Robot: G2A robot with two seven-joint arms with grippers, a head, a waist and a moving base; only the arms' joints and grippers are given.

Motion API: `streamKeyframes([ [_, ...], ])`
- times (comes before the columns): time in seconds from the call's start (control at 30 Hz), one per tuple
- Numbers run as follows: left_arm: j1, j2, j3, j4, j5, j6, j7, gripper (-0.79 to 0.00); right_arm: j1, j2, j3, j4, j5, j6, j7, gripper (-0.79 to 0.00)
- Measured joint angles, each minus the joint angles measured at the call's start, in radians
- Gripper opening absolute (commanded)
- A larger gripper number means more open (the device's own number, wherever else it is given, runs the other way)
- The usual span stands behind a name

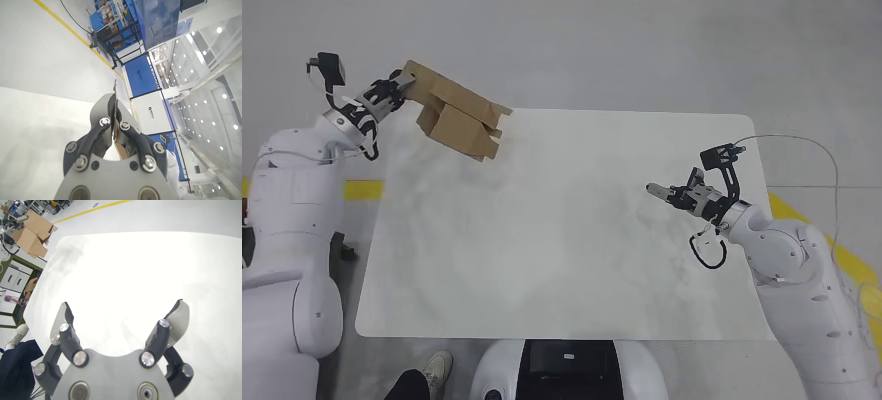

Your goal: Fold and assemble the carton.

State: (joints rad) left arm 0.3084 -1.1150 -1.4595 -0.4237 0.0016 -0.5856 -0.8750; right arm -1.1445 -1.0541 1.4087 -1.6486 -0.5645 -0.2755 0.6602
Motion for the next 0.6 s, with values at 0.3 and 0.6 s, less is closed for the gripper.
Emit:
streamKeyframes([
  [0.3,-0.049,-0.069,0.1,-0.031,-0.095,0.038,-0.057,-0.785,0.0,0.0,0.0,0.0,0.0,0.0,0.0,0.0],
  [0.6,0.025,-0.13,0.194,-0.128,-0.191,0.044,-0.064,-0.785,0.0,0.0,0.0,0.0,0.0,0.0,0.0,0.0],
])
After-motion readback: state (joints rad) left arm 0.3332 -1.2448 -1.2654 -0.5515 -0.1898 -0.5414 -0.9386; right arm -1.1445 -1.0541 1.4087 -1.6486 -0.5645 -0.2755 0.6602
